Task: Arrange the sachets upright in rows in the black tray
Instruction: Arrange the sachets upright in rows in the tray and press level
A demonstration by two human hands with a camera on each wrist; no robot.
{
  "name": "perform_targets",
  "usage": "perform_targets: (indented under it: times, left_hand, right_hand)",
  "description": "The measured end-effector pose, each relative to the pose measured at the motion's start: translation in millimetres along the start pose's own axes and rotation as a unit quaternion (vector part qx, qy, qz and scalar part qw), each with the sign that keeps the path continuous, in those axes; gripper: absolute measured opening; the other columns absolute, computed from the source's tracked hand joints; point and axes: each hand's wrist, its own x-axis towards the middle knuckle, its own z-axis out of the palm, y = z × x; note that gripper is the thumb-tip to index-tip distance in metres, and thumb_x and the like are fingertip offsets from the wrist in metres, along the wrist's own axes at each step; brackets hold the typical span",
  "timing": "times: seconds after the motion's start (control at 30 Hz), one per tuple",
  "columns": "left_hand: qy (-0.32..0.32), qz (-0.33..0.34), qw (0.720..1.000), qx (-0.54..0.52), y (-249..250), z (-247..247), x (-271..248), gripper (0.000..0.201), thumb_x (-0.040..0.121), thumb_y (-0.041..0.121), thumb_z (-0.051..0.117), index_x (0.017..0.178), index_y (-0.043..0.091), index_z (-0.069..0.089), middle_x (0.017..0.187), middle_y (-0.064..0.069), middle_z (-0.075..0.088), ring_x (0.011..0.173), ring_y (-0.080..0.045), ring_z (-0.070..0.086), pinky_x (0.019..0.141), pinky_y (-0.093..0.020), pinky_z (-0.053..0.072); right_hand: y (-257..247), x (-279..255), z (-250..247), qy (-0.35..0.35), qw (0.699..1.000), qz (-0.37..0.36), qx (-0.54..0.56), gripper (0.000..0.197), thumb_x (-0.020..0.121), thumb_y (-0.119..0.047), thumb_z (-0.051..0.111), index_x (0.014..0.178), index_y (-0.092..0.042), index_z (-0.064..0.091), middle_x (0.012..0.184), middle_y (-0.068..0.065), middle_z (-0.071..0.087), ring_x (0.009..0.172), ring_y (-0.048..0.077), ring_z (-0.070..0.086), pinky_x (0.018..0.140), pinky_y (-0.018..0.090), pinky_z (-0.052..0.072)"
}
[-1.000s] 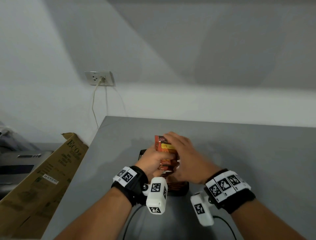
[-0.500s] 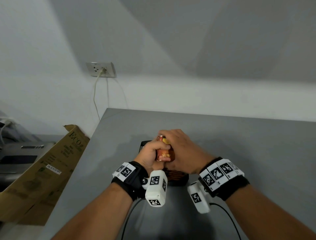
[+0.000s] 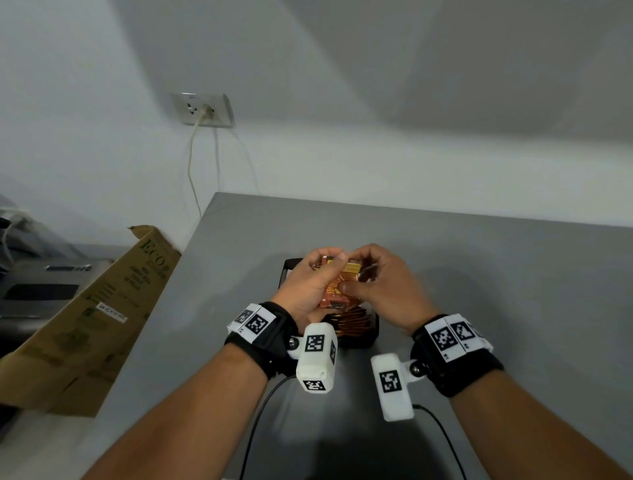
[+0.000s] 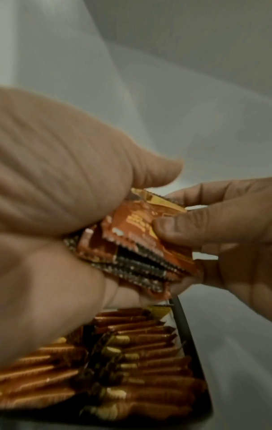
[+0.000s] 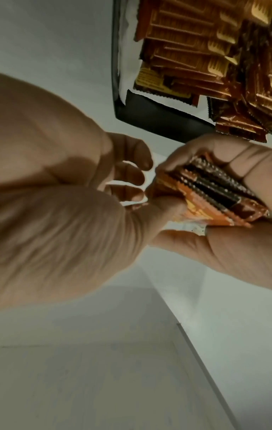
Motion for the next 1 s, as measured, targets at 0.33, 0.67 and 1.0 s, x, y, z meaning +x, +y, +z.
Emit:
perform_targets:
  times: [0.33,0.67,1.0]
  left_hand:
    - [-0.010,-0.049,0.996,-0.074,-0.8,-14.4,-1.7,0.036,0.071,0.016,0.076,0.105,0.011,0.064,0.092,-0.018,0.064,0.073,-0.028,0.067,0.065,-0.043,0.056]
    - [0.008,0.014,0.999,-0.039,-2.0,-9.8,-5.6,0.039,0.075,-0.006,0.055,0.112,0.004,0.063,0.097,-0.023,0.069,0.076,-0.032,0.068,0.066,-0.041,0.058]
    - [0.127,0.113,0.985,-0.042,-0.8,-7.0,-0.8,0.038,0.080,-0.020,0.064,0.107,0.007,0.062,0.097,-0.018,0.069,0.076,-0.029,0.069,0.061,-0.038,0.060]
  right_hand:
    - [4.3,-6.6,5.2,0.071,0.990,-0.095,-0.071,0.031,0.078,0.003,0.075,0.075,-0.027,0.070,0.102,-0.010,0.066,0.095,0.003,0.062,0.086,0.022,0.051]
    - [2.3,-2.4,8.7,0.065,0.992,0.060,0.094,0.039,0.084,-0.002,0.076,0.117,-0.020,0.065,0.096,0.001,0.076,0.085,0.015,0.073,0.080,0.036,0.061]
    - [1.1,-5.6,19.9,-0.001,0.930,0.194,0.311,0.016,0.097,0.002,0.056,0.108,-0.003,0.065,0.095,0.014,0.074,0.076,0.019,0.068,0.057,0.027,0.055]
